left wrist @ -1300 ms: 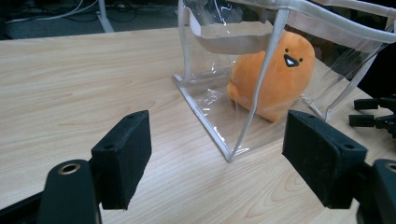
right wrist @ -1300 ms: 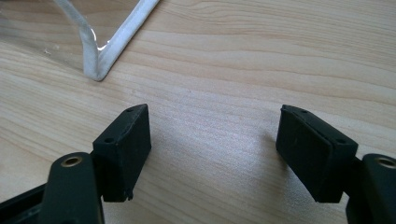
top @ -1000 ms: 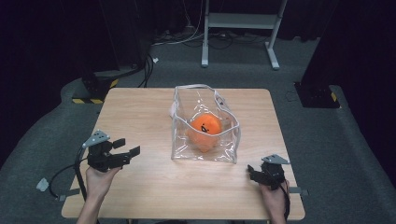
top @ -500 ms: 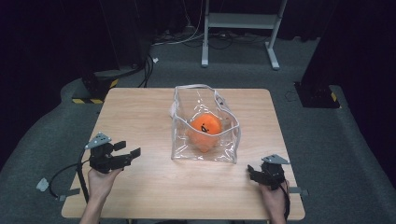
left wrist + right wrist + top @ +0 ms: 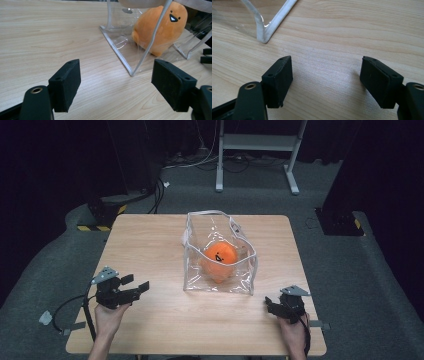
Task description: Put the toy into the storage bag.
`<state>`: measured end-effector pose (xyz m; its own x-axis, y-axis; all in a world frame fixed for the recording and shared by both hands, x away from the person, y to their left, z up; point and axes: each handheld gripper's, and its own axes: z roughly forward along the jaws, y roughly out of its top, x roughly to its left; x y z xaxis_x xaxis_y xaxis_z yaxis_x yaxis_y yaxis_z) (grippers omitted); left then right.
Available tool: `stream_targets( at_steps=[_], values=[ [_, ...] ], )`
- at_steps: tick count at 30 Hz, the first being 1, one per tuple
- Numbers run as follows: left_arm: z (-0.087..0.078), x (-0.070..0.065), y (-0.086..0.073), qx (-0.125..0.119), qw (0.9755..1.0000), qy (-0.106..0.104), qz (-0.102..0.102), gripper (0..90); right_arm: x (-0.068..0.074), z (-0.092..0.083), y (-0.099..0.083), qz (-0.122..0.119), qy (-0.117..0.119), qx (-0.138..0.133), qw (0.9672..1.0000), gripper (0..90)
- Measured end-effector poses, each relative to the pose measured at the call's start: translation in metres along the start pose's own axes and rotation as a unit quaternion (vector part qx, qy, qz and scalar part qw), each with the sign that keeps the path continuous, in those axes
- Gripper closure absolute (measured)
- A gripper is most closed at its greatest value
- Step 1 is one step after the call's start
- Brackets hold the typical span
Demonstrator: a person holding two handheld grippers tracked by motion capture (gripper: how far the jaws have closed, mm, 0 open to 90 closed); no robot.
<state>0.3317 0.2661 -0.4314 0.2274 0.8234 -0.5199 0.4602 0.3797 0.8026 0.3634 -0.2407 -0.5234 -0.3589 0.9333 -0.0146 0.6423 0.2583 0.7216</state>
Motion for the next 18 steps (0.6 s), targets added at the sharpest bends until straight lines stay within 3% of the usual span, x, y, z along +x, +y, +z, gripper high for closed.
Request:
stream_targets(
  at_steps=[10,18],
  values=[
    [0.002,0.007,-0.008,-0.001,0.9999,0.008,-0.008,23.6,0.0,0.0,0.0,0.0,0.0,0.0,1.0,26.0],
    [0.007,0.01,-0.014,0.006,0.9996,0.026,0.011,24.0,0.0,0.0,0.0,0.0,0.0,0.0,1.0,26.0]
  ],
)
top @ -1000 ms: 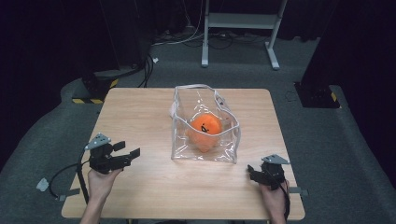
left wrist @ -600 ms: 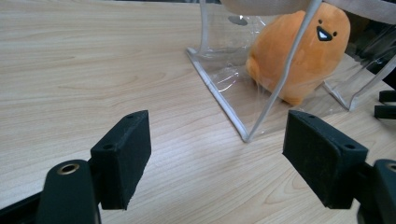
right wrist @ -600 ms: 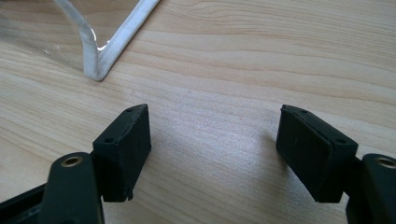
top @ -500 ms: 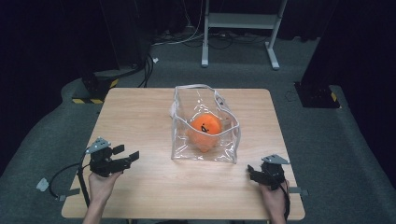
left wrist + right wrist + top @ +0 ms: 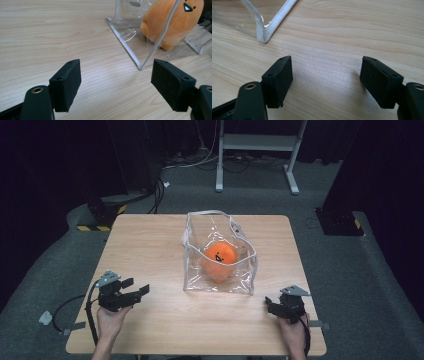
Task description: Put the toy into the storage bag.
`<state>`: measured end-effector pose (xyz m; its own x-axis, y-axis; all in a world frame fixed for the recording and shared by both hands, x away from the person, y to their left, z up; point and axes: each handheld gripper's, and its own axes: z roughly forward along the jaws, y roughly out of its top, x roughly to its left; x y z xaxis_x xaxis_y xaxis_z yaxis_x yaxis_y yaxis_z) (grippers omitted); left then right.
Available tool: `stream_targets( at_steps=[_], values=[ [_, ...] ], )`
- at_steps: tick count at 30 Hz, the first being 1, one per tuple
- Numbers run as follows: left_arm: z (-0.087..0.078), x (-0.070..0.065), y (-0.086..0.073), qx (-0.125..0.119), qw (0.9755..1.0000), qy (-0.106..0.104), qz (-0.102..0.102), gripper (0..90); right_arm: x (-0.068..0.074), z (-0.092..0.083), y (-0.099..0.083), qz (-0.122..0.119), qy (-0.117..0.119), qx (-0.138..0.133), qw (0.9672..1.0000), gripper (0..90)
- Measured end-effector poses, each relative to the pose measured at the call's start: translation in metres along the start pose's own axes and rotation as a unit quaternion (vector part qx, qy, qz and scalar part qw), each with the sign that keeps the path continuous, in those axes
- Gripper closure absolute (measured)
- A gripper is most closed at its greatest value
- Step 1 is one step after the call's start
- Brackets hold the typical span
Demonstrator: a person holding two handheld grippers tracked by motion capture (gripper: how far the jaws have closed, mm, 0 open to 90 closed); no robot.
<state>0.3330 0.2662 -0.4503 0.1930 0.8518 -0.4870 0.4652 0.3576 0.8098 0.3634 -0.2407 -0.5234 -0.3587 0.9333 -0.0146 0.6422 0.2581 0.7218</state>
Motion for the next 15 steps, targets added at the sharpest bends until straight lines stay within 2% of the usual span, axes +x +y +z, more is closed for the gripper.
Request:
stream_targets(
  at_steps=[8,15],
  values=[
    [0.009,0.0,-0.009,0.01,0.9993,0.021,0.028,24.0,0.0,0.0,0.0,0.0,0.0,0.0,1.0,26.0],
    [0.015,0.005,-0.015,0.006,0.9989,0.033,0.032,23.9,0.0,0.0,0.0,0.0,0.0,0.0,1.0,26.0]
  ],
)
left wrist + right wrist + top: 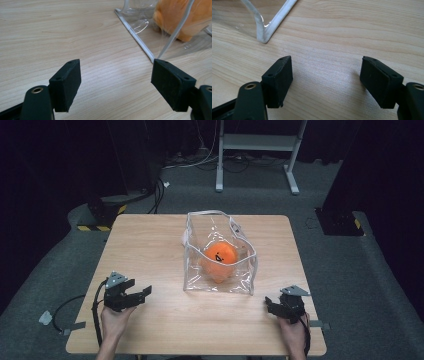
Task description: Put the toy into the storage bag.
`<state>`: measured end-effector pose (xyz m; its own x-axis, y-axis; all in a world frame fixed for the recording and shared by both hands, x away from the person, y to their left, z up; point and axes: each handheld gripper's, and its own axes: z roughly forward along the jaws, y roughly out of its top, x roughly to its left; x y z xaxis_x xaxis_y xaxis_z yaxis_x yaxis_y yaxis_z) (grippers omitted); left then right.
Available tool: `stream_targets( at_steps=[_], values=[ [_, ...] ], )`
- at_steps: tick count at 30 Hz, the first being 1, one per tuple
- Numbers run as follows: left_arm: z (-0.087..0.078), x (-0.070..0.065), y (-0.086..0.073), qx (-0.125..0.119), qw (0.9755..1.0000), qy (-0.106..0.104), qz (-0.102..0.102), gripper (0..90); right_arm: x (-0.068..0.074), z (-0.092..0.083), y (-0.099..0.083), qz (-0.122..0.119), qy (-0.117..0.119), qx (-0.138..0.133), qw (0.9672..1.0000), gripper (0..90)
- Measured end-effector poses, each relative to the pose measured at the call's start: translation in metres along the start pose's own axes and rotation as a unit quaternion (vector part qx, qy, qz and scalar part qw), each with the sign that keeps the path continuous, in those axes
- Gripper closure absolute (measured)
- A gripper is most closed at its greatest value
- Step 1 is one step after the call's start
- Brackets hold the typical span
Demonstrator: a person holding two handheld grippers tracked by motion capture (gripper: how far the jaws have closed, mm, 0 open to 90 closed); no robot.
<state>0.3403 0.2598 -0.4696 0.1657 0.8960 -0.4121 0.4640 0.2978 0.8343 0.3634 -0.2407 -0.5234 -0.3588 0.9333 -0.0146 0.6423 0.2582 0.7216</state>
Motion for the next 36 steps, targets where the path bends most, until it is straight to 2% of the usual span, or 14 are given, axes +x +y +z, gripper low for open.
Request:
stream_targets(
  at_steps=[12,15,20,21,29,36],
  values=[
    [0.007,0.007,-0.005,-0.006,0.9999,0.004,-0.012,23.6,0.0,0.0,0.0,0.001,-0.001,0.0,1.0,26.0],
    [0.01,0.009,-0.007,-0.012,0.9999,0.01,-0.007,23.5,0.0,0.0,0.0,0.001,-0.001,0.0,1.0,26.0],
    [0.014,0.01,-0.011,-0.006,0.9999,0.015,0.001,23.3,0.0,0.0,0.0,0.001,-0.001,0.0,1.0,26.0],
    [0.017,0.01,-0.012,-0.01,0.9998,0.015,-0.003,23.3,0.0,0.0,0.0,0.001,-0.001,0.0,1.0,26.0],
    [0.022,0.012,-0.014,-0.007,0.9998,0.018,-0.003,23.4,0.0,0.0,0.0,0.001,-0.001,0.0,1.0,26.1],
    [0.031,0.014,-0.016,-0.015,0.9994,0.026,-0.016,23.7,0.0,0.0,0.0,0.001,-0.001,0.0,1.0,26.0]
  ],
)
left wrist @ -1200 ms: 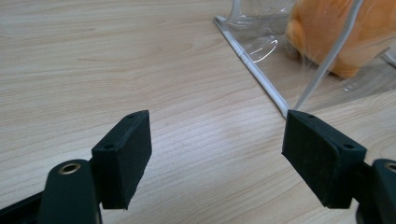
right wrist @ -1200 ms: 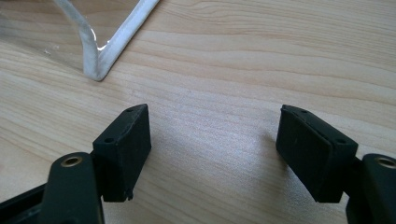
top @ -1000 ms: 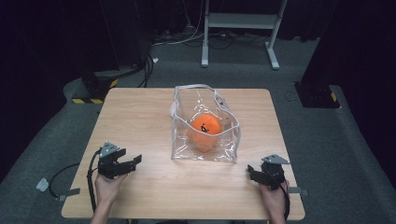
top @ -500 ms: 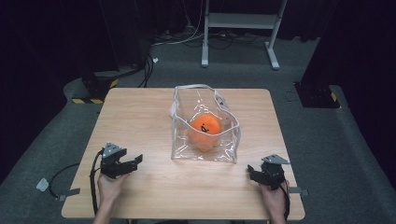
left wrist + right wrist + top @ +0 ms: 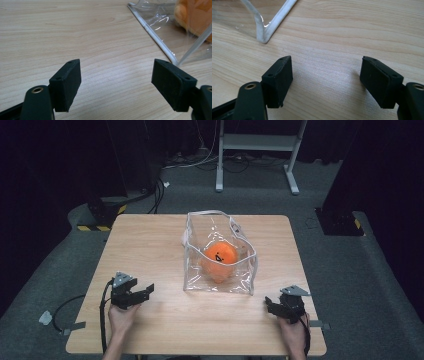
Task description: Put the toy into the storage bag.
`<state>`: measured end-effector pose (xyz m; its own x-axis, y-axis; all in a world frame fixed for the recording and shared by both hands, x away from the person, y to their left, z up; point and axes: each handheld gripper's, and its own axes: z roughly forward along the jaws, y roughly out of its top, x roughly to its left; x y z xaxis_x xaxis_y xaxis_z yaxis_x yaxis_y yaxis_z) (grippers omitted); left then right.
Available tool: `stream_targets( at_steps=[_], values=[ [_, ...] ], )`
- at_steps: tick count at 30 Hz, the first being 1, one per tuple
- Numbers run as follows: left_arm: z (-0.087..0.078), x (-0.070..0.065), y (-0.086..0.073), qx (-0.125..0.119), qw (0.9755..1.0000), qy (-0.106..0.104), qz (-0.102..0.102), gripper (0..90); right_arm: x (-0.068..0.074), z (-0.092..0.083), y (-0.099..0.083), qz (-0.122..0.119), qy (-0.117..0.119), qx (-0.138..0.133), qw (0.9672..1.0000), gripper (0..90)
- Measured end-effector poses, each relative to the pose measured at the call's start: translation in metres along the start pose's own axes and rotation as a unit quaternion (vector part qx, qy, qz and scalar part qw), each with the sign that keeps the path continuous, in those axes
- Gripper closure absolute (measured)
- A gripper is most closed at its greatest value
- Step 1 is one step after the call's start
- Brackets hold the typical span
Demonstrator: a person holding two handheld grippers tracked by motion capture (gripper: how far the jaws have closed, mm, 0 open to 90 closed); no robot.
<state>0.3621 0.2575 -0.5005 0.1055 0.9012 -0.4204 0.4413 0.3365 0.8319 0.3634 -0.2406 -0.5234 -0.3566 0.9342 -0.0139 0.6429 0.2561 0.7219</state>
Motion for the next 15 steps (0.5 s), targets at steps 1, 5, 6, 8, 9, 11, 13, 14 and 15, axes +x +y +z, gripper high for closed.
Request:
stream_targets(
  at_steps=[1,5,6,8,9,11,13,14,15],
  values=[
    [0.001,0.0,-0.001,-0.002,1.0,0.001,-0.002,23.7,0.0,0.0,0.0,0.0,0.0,0.0,1.0,26.0],
    [0.004,0.0,-0.001,-0.004,1.0,0.005,-0.004,23.8,0.0,0.0,0.0,0.0,0.0,0.0,1.0,26.0],
    [0.004,0.001,-0.001,0.001,1.0,0.006,0.001,23.7,0.0,0.0,0.0,0.0,0.0,0.0,1.0,26.1],
    [0.006,0.001,-0.002,-0.001,1.0,0.008,-0.002,23.7,0.0,0.0,0.0,0.0,0.0,0.0,1.0,26.0],
    [0.008,0.001,-0.002,-0.002,0.9999,0.008,-0.005,23.7,0.0,0.0,0.0,0.0,0.0,0.0,1.0,26.0],
    [0.008,0.002,-0.002,0.002,1.0,0.009,-0.002,23.9,0.0,0.0,0.0,0.0,0.0,0.0,1.0,26.0],
    [0.011,0.002,-0.003,0.001,0.9999,0.012,-0.002,24.3,0.0,0.0,0.0,0.0,0.0,0.0,1.0,26.0],
    [0.011,0.002,-0.003,0.001,0.9999,0.012,-0.002,24.4,0.0,0.0,0.0,0.0,0.0,0.0,1.0,26.0],
    [0.012,0.002,-0.004,0.0,0.9999,0.015,-0.003,24.4,0.0,0.0,0.0,0.0,0.0,0.0,1.0,26.1]
  ],
)
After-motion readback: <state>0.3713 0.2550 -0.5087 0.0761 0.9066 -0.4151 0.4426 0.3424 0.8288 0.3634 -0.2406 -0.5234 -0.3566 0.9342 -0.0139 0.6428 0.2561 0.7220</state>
